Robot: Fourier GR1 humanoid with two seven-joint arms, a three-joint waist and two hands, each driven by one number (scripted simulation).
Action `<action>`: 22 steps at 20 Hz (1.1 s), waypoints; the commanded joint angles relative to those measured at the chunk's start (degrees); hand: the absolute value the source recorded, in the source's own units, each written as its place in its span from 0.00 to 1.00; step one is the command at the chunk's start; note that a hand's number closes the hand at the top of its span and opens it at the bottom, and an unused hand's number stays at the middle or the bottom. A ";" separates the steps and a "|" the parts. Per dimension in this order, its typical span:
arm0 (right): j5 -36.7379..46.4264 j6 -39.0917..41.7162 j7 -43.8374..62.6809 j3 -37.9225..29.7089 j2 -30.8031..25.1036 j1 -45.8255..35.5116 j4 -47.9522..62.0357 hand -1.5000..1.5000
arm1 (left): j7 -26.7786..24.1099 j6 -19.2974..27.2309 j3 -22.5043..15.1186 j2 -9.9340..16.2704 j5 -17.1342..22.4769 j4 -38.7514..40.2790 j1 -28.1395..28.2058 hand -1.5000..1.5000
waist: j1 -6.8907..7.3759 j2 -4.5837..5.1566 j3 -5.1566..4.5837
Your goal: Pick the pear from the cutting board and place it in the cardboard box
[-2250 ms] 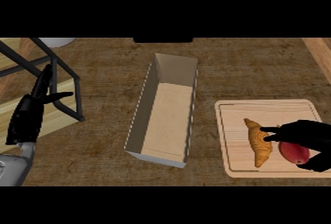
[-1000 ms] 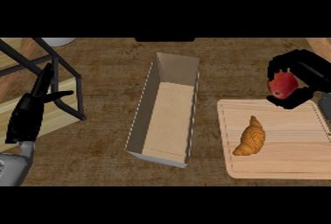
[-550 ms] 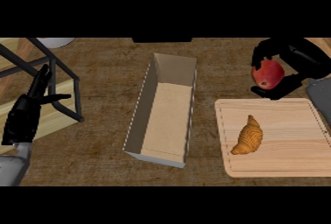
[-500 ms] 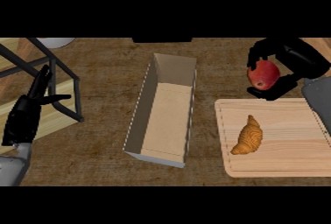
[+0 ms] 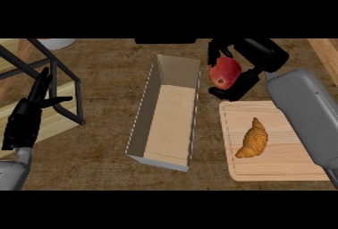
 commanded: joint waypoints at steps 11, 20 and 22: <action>1.84 -2.06 22.54 4.74 18.52 -7.16 2.45 1.00 | 4.12 1.17 0.58 1.67 -2.91 5.50 4.15 0.50 | 1.68 1.27 -1.02; 3.31 -8.66 28.48 8.26 23.22 -7.91 13.03 0.00 | 5.20 -0.24 0.74 1.73 -1.98 4.42 3.58 0.50 | 3.54 1.70 -1.02; 1.05 -8.90 28.02 8.29 23.25 -7.65 15.53 0.00 | 3.52 -0.28 0.06 0.63 -2.59 6.60 2.13 0.50 | 3.45 2.17 -1.05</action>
